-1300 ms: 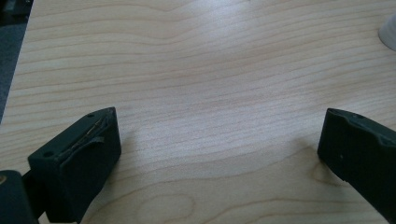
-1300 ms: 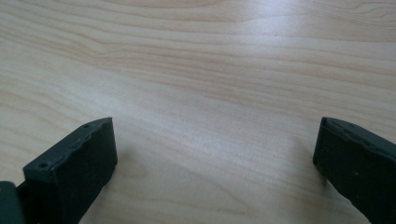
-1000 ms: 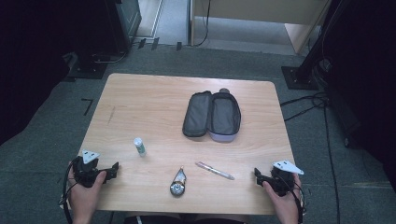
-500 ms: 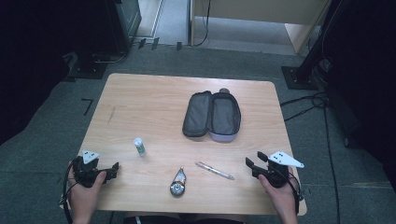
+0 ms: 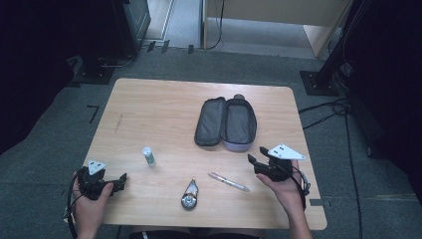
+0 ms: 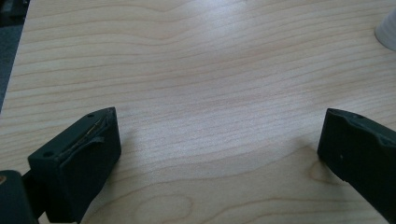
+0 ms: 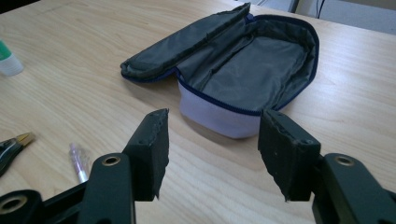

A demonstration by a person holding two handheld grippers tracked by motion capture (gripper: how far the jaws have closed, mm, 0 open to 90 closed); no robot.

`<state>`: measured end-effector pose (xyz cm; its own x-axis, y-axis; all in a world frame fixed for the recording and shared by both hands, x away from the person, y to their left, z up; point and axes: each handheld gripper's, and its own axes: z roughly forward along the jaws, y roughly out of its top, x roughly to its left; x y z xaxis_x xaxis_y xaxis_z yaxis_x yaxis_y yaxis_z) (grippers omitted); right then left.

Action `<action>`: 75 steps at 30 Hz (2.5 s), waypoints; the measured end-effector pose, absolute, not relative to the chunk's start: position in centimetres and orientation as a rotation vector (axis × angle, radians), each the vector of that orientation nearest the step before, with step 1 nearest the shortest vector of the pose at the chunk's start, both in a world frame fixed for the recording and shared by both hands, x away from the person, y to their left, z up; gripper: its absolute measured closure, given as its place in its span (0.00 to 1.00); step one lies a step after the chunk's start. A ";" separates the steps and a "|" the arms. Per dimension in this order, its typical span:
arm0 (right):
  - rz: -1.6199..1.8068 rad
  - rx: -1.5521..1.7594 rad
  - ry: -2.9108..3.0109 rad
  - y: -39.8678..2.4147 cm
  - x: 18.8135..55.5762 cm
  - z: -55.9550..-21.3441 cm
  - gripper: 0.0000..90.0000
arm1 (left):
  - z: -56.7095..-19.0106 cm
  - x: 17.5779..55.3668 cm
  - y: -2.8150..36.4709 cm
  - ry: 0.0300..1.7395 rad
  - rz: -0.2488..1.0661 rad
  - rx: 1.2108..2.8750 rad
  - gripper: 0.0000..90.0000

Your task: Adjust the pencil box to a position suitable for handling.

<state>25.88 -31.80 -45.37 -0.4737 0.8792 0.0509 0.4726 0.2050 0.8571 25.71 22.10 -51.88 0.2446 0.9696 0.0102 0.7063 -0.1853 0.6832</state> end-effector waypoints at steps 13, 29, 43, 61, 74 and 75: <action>1.189 1.100 2.174 -29.6 29.2 -45.7 0.71 | -51.9 25.7 22.1 1.522 0.613 1.965 0.00; 1.091 1.112 2.280 -29.1 32.6 -46.7 0.72 | -51.9 25.7 22.1 1.514 0.612 1.969 0.00; 1.067 1.057 2.357 -29.1 34.8 -47.9 0.57 | -51.9 25.7 22.1 1.509 0.610 1.971 0.00; 0.925 0.933 2.538 -27.4 34.9 -48.3 0.98 | -51.9 25.7 22.1 1.509 0.610 1.971 0.00; 0.942 1.147 2.437 -23.0 35.1 -47.1 1.00 | -51.9 25.7 22.1 1.509 0.610 1.971 0.00; 0.965 1.176 2.401 -22.1 35.2 -46.9 1.00 | -51.9 25.7 22.1 1.509 0.610 1.971 0.00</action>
